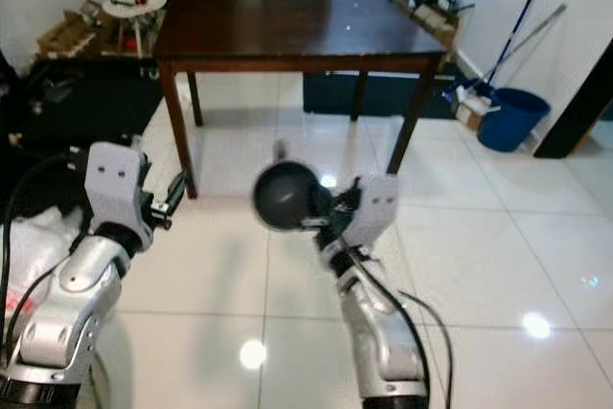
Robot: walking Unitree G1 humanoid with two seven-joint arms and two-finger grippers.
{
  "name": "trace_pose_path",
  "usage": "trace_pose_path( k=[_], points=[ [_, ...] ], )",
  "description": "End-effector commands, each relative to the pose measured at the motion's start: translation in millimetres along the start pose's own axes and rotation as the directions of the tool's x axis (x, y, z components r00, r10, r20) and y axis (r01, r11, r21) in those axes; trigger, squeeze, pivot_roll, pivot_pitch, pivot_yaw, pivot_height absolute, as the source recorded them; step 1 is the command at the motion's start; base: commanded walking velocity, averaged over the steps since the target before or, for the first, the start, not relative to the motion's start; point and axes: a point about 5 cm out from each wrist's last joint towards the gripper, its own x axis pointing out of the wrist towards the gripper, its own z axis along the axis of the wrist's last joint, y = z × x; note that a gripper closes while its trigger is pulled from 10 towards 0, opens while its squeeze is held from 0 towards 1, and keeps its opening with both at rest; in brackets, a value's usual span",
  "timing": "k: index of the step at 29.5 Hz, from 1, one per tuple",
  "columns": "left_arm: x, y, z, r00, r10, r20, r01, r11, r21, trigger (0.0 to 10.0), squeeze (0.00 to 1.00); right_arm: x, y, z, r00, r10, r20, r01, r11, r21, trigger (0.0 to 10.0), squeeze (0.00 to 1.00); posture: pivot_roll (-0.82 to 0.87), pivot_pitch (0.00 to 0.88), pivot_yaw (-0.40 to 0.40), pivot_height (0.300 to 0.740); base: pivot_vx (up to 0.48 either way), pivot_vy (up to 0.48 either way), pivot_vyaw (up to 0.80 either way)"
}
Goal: Setting the table
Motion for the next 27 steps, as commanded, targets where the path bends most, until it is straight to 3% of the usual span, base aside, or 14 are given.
trace_pose_path(
  k=[1, 13, 22, 27],
  points=[
    [1.1, -7.8, -3.2, 1.0, -0.029, -0.009, 0.029, 1.0, 0.002, 10.0, 0.06, -2.1, -3.8, 3.7, 1.0, -0.01, 0.013, 0.01, 1.0, -0.003, 10.0, 0.0, -0.04, 0.0, 0.056, 0.74, 0.469, 0.0, 0.0],
    [3.1, -12.0, -2.8, 0.999, -0.045, 0.01, 0.045, 0.999, 0.007, 10.0, 0.06, -3.0, -13.7, 7.2, 0.999, -0.034, 0.014, 0.034, 0.999, -0.016, 10.0, 0.0, -0.05, 0.0, 0.061, 0.74, 0.469, 0.0, 0.0],
    [4.2, -12.7, -1.9, 0.998, -0.055, 0.016, 0.055, 0.998, 0.01, 10.0, 0.06, -2.6, -15.2, 8.4, 0.999, -0.048, 0.023, 0.048, 0.999, -0.014, 10.0, 0.0, -0.05, 0.0, 0.069, 0.74, 0.469, 0.0, -0.73],
    [5.1, -13.0, -1.6, 0.998, -0.059, 0.02, 0.059, 0.998, 0.01, 10.0, 0.06, -3.2, -17.3, 10.0, 0.998, -0.06, 0.031, 0.06, 0.998, -0.019, 10.0, 0.0, -0.05, 0.0, 0.074, 0.74, 0.469, 0.0, -0.2]
  ],
)
